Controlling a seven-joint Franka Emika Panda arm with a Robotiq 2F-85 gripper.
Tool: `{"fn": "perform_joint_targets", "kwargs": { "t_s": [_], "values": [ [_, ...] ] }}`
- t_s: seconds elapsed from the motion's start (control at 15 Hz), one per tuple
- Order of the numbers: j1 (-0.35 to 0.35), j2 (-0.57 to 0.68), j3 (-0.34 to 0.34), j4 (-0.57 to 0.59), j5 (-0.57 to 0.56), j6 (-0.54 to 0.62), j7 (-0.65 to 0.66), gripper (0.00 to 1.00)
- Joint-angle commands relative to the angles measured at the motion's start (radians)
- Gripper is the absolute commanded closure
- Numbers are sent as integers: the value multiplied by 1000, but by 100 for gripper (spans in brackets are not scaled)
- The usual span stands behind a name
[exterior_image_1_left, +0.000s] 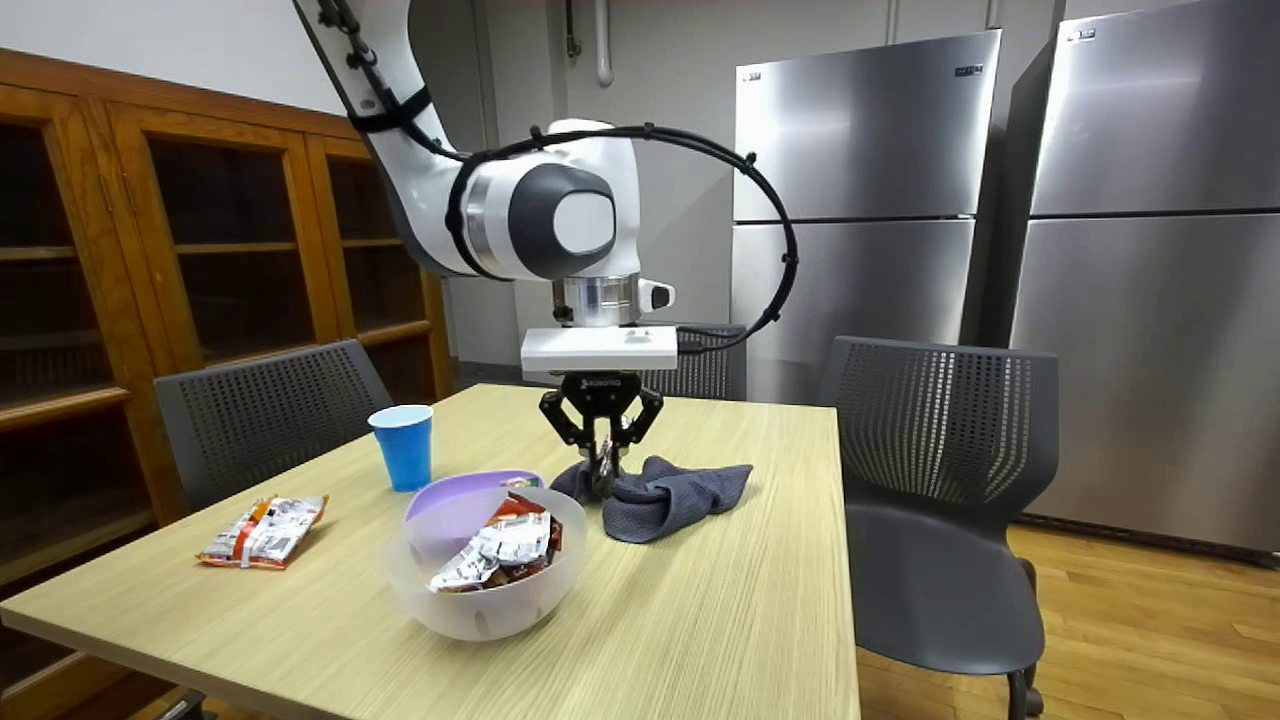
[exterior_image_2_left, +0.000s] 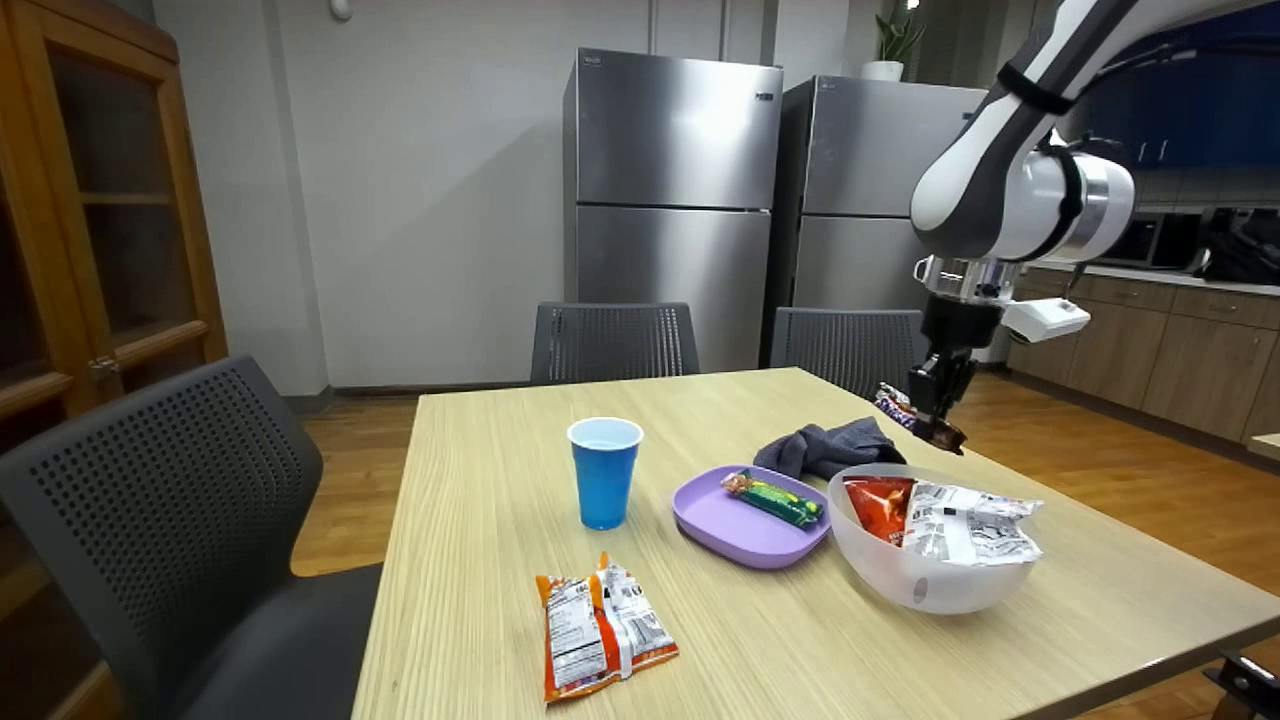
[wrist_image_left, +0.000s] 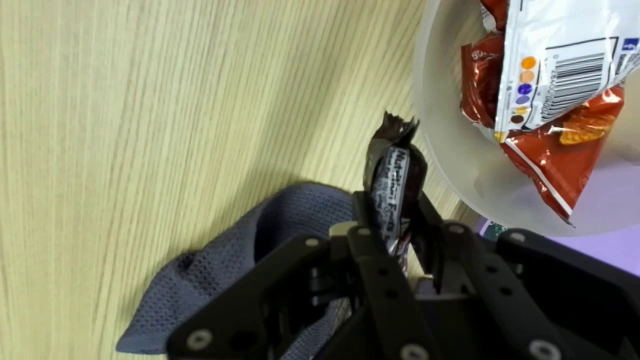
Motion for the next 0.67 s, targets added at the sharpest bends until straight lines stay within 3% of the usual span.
{"fn": "perform_joint_targets", "kwargs": {
  "t_s": [0.0, 0.6],
  "values": [
    [22, -41, 21, -13, -5, -25, -67, 94],
    [36, -50, 59, -41, 35, 12, -216, 94]
  ]
}}
